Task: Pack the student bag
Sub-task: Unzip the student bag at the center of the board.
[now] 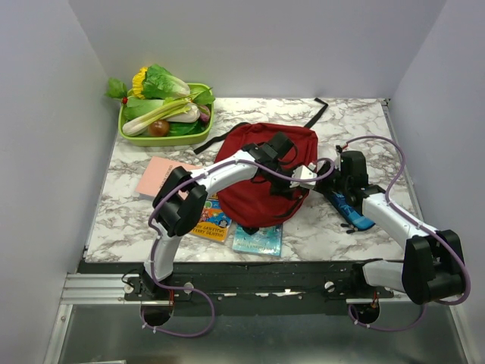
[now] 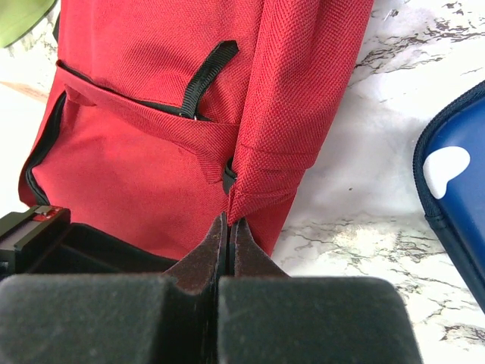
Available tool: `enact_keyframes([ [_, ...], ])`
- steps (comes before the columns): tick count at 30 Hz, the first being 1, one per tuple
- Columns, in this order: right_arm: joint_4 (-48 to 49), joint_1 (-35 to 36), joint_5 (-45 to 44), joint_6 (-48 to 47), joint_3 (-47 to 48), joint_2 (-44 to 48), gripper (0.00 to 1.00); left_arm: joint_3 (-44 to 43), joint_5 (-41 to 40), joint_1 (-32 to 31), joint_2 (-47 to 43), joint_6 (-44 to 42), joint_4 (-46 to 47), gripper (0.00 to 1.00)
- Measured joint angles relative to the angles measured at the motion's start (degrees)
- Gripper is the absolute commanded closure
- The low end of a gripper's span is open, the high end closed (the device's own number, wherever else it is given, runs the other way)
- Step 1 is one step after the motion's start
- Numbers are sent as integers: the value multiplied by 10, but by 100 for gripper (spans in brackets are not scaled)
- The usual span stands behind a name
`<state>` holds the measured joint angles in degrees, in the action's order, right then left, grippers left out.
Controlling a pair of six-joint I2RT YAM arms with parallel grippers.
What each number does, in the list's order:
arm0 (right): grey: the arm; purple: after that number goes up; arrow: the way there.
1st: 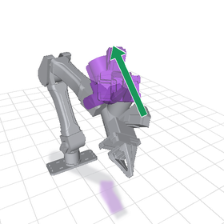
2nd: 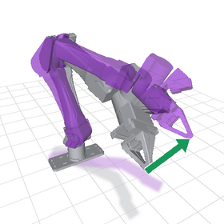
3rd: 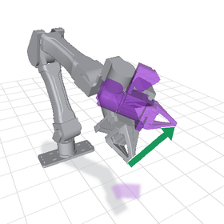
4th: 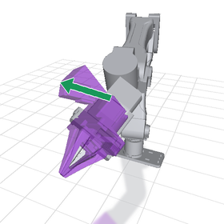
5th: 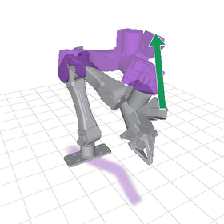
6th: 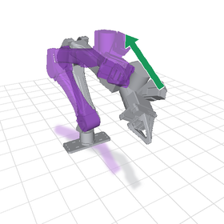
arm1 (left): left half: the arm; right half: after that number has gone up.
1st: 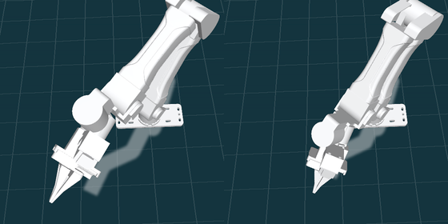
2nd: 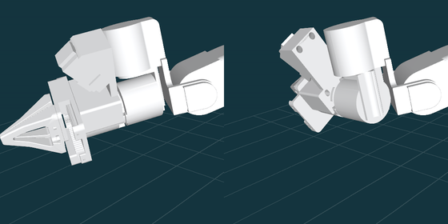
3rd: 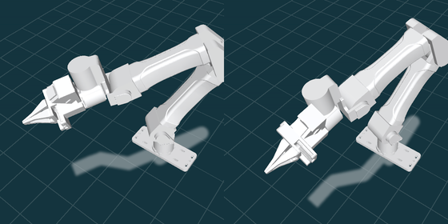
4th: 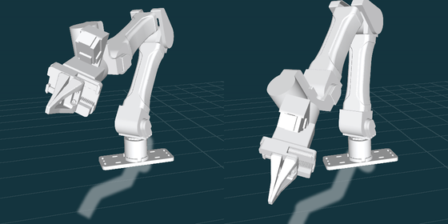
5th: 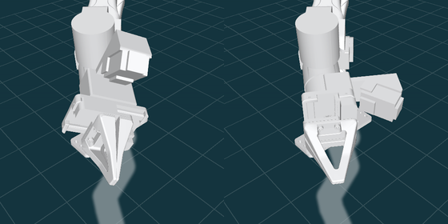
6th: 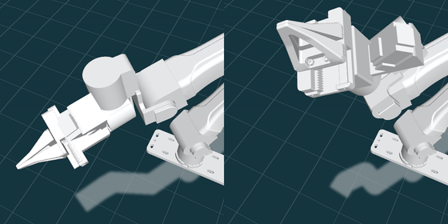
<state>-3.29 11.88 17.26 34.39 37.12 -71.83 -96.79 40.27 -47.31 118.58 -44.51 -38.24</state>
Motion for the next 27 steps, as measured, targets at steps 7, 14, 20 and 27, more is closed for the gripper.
enact_keyframes([
  [7, -4, 0, -3, -2, 15, -23, 100, 30, -2, 0, -52, 2, -7, 100],
  [14, -12, 0, -26, -14, 57, -52, 100, 112, -2, 1, -153, -19, -31, 100],
  [20, -30, 0, -46, -28, 92, -79, 99, 194, -13, 7, -211, -31, -32, 100],
  [27, -78, -4, -76, -45, 167, -125, 46, 245, -36, 15, -259, -20, 13, 100],
])
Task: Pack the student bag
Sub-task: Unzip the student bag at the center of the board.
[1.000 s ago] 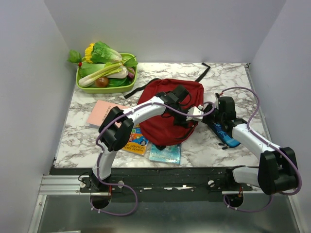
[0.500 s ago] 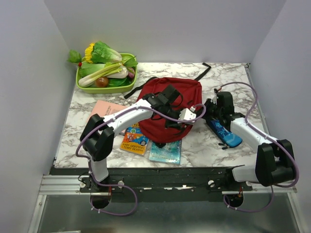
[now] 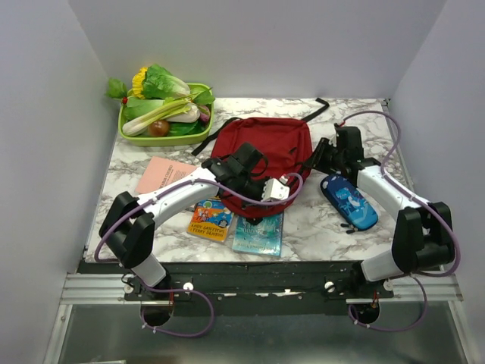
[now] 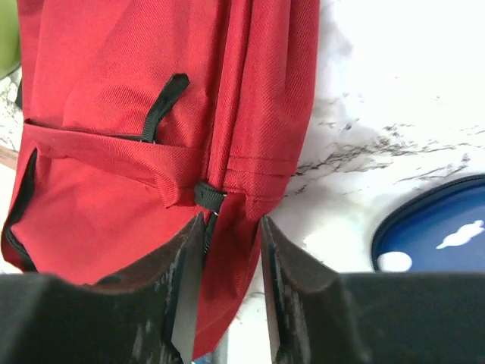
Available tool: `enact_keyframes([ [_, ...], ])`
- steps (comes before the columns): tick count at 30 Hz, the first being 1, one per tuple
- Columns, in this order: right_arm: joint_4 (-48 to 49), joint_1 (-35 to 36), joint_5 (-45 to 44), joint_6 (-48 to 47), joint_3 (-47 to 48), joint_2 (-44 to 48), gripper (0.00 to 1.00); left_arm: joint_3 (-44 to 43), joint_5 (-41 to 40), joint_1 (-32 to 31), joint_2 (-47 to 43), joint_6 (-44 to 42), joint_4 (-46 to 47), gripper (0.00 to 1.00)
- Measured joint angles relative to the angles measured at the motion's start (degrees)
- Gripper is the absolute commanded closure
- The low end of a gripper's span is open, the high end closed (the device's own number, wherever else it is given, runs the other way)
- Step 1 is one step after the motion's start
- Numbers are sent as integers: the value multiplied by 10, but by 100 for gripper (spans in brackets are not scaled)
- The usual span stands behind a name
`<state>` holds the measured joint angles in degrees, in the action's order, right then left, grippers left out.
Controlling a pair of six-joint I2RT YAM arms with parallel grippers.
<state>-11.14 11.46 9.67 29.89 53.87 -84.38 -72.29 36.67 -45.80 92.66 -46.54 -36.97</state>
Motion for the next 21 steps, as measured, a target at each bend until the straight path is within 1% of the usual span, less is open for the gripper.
enact_keyframes([
  [3, -3, -7, -2, 1, 6, 18, 36, 9, -3, 0, -7, 24, 16, 100],
  [7, -15, -4, 4, 27, -22, 90, 29, -1, -12, 0, 2, 63, 44, 100],
  [10, -34, 19, 20, 54, -43, 148, 28, -38, -14, -1, 34, 83, 63, 100],
  [13, -46, 44, 46, 88, -64, 182, 28, -70, -14, -1, 63, 96, 75, 100],
  [17, -65, 62, 82, 137, -87, 183, 28, -87, -13, -1, 76, 98, 75, 100],
  [21, -94, 65, 95, 170, -96, 168, 28, -90, -13, -1, 76, 94, 71, 100],
])
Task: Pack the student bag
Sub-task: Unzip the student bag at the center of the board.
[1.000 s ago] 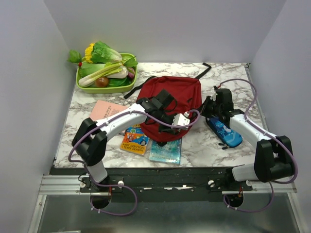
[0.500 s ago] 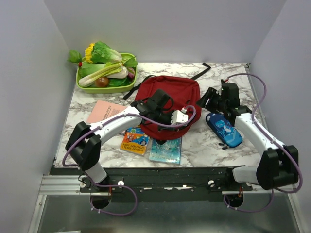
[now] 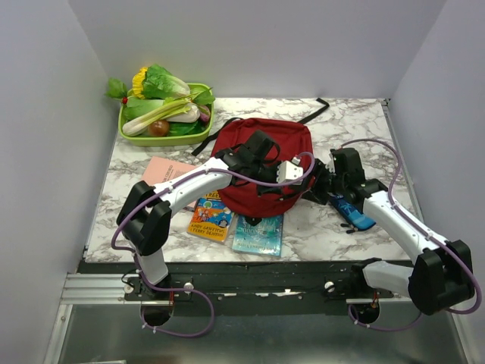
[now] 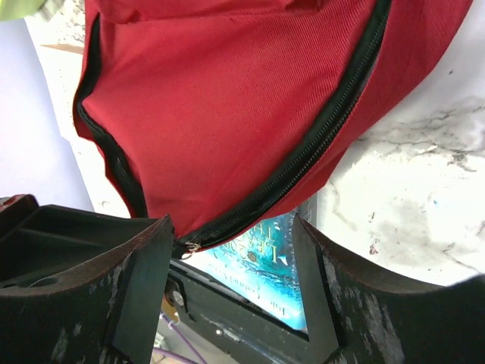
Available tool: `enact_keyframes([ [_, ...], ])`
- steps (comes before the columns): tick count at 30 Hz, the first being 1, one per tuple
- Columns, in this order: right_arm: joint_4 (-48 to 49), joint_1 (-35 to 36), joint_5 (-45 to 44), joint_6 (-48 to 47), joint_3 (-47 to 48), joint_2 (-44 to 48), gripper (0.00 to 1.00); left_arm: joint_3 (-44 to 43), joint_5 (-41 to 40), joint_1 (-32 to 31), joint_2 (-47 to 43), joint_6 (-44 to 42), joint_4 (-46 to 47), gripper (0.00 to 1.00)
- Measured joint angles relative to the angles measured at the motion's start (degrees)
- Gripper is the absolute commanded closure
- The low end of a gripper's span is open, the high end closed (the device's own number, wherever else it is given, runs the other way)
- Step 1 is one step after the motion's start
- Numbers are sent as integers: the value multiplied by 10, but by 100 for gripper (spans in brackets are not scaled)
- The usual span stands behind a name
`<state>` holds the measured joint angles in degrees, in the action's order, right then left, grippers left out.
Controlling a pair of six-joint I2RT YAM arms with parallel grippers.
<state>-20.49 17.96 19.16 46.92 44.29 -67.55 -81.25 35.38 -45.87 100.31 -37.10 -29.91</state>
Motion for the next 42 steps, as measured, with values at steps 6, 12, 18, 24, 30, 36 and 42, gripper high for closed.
enact_keyframes([
  [6, -6, 0, 23, 33, -3, -46, 28, 0, 0, 0, 0, -9, -10, 100],
  [12, 0, 1, 41, 58, -9, -72, 36, 0, 0, 0, 0, -12, -15, 100],
  [18, 27, 2, 43, 76, -17, -98, 100, -8, 0, 0, 3, -12, -23, 100],
  [24, 6, 2, 10, 54, 9, -101, 100, -14, 0, 0, 6, -20, -31, 100],
  [30, -27, -9, -34, 2, 16, -81, 100, -2, 0, 0, 6, -33, -33, 100],
  [36, -58, -46, -80, -64, 35, -80, 99, 11, -1, 6, 5, -51, -41, 100],
  [42, -63, -69, -133, -127, 72, -94, 99, 62, -13, 56, -27, -64, -61, 100],
])
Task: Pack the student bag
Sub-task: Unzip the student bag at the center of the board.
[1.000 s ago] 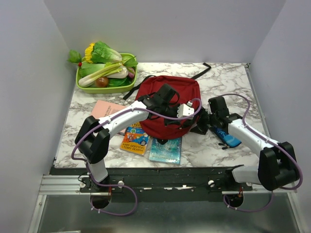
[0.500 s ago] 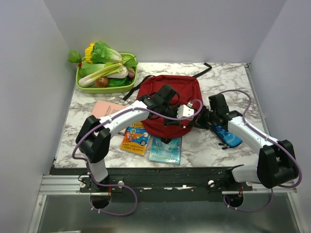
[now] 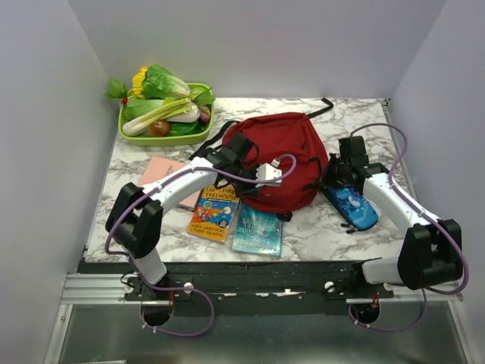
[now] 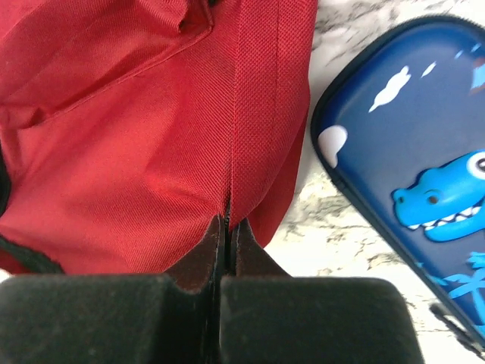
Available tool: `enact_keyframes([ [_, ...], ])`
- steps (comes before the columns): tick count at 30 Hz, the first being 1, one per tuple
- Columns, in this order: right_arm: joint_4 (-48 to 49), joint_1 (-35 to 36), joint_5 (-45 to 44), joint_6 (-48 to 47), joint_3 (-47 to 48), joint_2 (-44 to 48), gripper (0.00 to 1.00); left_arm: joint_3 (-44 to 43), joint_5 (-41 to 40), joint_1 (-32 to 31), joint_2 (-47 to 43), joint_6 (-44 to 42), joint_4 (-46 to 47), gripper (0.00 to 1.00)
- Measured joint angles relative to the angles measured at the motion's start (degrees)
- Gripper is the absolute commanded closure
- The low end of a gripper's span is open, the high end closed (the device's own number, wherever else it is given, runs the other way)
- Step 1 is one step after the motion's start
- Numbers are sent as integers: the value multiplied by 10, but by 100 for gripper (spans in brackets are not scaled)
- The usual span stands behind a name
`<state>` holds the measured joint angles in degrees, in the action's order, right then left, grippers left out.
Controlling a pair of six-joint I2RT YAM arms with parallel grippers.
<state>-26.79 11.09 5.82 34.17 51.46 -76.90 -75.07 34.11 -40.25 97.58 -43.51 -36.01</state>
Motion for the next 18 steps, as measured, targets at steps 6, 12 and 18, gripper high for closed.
enact_keyframes([
  [6, 2, -5, -46, -36, 37, -38, 99, 35, -21, 49, -50, -17, -23, 100],
  [12, 6, -6, -73, -56, 88, -94, 99, 82, -59, 76, -83, -40, -4, 100],
  [18, 8, -4, -75, -58, 98, -79, 63, 123, -115, 84, -84, -45, 64, 100],
])
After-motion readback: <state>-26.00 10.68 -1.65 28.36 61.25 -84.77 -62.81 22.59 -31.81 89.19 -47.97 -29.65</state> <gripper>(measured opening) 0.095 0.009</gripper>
